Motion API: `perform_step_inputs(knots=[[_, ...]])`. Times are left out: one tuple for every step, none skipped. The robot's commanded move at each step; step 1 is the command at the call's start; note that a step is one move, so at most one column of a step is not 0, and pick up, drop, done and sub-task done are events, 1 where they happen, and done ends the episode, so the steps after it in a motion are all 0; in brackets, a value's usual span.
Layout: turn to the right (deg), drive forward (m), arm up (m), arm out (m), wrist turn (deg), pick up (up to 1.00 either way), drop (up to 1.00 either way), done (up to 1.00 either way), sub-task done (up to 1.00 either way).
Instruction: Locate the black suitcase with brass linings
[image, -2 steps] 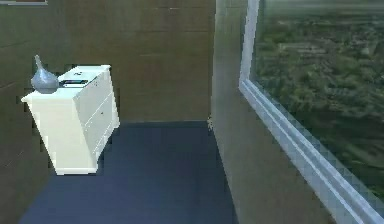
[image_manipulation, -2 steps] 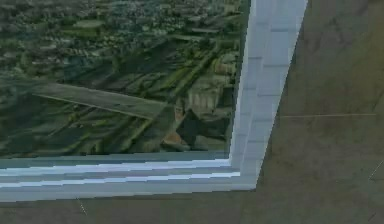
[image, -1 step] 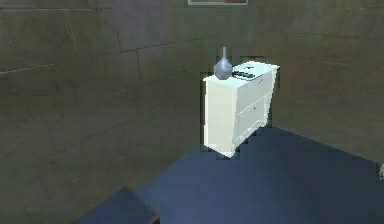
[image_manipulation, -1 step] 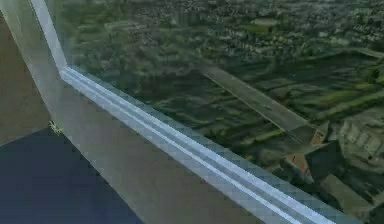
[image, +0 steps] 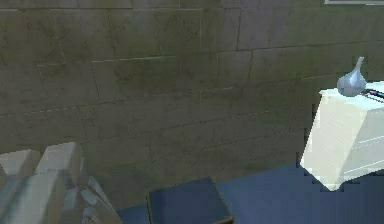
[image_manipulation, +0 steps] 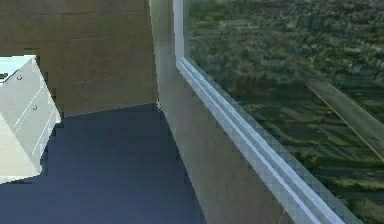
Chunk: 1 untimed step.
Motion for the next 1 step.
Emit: perform_step_inputs(knots=[[0.0,0.00,0.00,0.00,0.0,0.00,0.00,1.00,0.00]])
